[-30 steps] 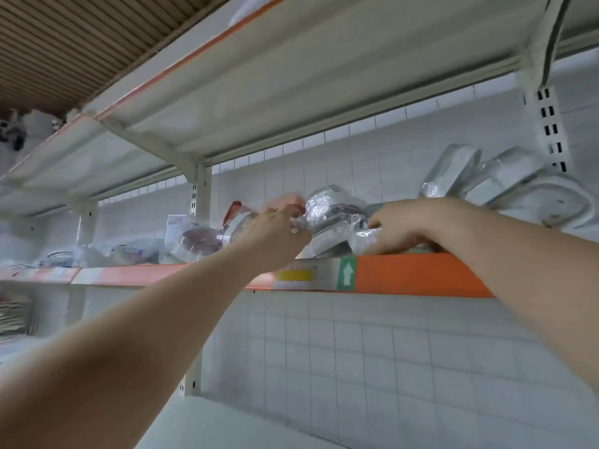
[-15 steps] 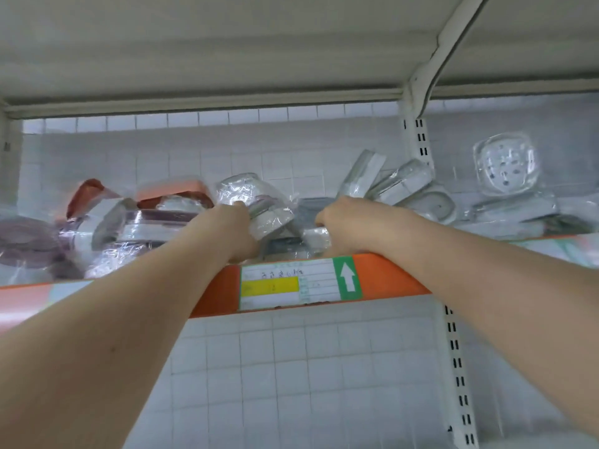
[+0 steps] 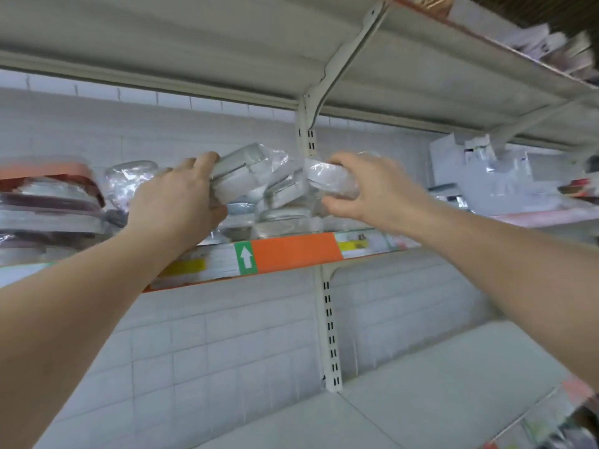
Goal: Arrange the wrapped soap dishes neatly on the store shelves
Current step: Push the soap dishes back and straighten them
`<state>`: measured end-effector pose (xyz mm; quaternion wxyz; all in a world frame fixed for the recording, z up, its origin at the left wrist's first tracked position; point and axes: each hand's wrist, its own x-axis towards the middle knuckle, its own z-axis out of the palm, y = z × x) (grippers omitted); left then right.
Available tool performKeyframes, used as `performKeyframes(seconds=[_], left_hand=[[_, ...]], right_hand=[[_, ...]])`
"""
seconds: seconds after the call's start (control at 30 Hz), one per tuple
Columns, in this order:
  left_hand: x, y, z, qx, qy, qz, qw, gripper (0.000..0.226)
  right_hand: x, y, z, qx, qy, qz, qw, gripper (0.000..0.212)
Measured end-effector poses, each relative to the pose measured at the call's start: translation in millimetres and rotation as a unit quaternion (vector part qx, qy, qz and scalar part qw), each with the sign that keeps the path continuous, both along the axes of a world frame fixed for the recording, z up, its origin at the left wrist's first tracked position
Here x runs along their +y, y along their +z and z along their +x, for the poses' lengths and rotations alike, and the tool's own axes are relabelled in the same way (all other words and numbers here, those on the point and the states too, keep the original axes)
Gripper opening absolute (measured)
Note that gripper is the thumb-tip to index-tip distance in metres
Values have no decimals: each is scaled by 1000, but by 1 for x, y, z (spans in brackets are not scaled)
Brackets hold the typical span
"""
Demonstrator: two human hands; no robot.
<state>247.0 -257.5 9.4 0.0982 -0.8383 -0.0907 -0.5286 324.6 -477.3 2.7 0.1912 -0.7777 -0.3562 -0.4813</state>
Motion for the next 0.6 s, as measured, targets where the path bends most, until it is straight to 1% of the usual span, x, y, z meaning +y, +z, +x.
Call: performKeyframes(seconds=[0.13, 0.23, 0.27, 0.3, 0.37, 0.4, 0.43, 0.47, 0.5, 0.53, 0.6], left_hand=[[-72, -7, 28, 10, -80, 44, 996, 64], [-140, -13, 55, 13, -134, 62, 989, 66], [-166, -15, 65, 13, -151, 66, 986, 66], [-193, -17, 74, 13, -171, 67, 983, 66], [-251, -26, 93, 10, -215, 65, 974, 66], [-280, -31, 103, 12, -235, 64, 970, 66], [-309, -37, 115, 16, -254, 61, 965, 66], [-338, -44, 126, 22, -270, 57, 961, 67], [-366, -51, 138, 30, -283, 54, 957, 68], [-393, -59, 150, 39, -291, 53, 954, 68], [-439, -75, 174, 63, -299, 49, 951, 68]], right_hand=[[-79, -12, 6, -41, -96, -69, 992, 57], [-151, -29, 16, -47, -144, -86, 985, 59], [-178, -35, 18, -36, -146, -69, 986, 59], [-206, -42, 21, -6, -142, -34, 989, 59], [-260, -54, 26, 66, -123, 93, 986, 58], [-290, -59, 35, 98, -122, 171, 973, 59], [-320, -64, 46, 134, -126, 251, 950, 66], [-348, -70, 55, 167, -109, 328, 923, 80], [-376, -77, 65, 209, -66, 410, 885, 92], [-404, -85, 74, 255, -9, 491, 833, 93], [-455, -102, 90, 314, 105, 612, 718, 69]])
